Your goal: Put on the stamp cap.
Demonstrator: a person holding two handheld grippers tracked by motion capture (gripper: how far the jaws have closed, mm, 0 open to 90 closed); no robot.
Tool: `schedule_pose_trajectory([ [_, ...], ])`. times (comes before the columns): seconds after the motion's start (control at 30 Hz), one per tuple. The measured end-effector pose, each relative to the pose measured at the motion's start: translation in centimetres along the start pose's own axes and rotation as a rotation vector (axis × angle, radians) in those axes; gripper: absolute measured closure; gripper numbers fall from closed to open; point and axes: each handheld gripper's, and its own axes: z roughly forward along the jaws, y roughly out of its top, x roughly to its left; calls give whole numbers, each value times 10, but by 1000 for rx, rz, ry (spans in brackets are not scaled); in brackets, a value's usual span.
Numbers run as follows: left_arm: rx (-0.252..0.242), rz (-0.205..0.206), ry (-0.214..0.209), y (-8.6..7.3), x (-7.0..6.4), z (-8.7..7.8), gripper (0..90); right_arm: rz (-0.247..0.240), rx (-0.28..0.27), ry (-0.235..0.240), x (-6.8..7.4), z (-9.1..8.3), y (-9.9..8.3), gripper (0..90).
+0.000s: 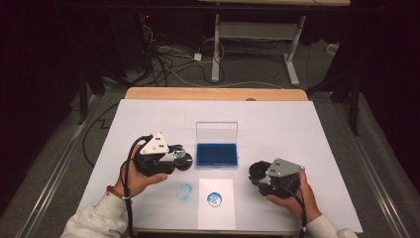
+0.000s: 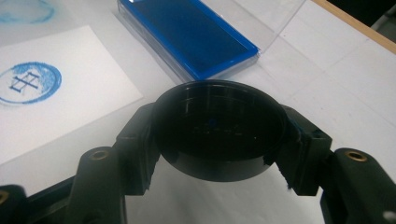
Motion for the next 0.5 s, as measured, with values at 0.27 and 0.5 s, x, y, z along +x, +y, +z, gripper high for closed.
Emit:
schedule_pose_trajectory([
  [0.27, -12, 21, -18, 17, -7, 11, 548, 7, -42, 63, 10, 13, 15, 390],
  [0.5, -14, 23, -44, 25, -10, 17, 548, -2, -63, 97, 21, 28, 32, 390],
])
